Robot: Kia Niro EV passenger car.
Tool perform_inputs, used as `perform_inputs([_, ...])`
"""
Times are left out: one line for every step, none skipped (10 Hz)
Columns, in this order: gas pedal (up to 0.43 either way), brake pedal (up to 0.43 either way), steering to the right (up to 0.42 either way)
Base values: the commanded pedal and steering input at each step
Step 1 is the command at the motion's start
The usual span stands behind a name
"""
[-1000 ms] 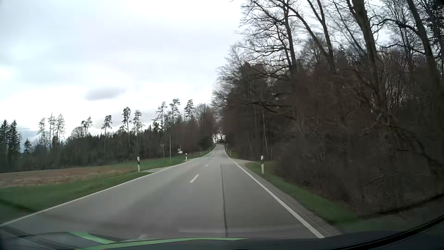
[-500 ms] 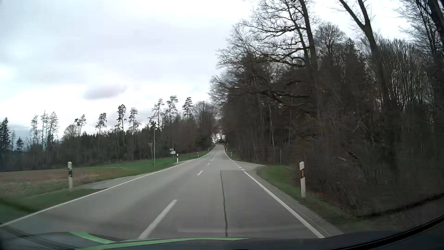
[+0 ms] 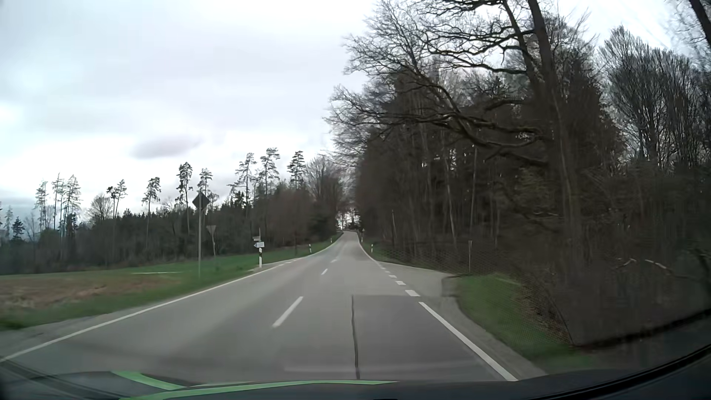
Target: Follow the waypoints while adhering to traffic rules and regulations
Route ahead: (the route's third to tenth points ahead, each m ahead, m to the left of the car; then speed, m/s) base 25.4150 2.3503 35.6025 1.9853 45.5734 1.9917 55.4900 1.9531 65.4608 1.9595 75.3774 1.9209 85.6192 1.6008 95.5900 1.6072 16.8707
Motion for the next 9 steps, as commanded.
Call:
perform_inputs([0.248,0.0,0.0])
perform_inputs([0.248,0.0,0.0])
perform_inputs([0.248,0.0,0.0])
perform_inputs([0.248,0.0,0.001])
perform_inputs([0.248,0.0,0.0])
perform_inputs([0.248,0.0,0.0])
perform_inputs([0.248,0.0,0.0])
perform_inputs([0.248,0.0,0.0])
perform_inputs([0.248,0.0,0.0])
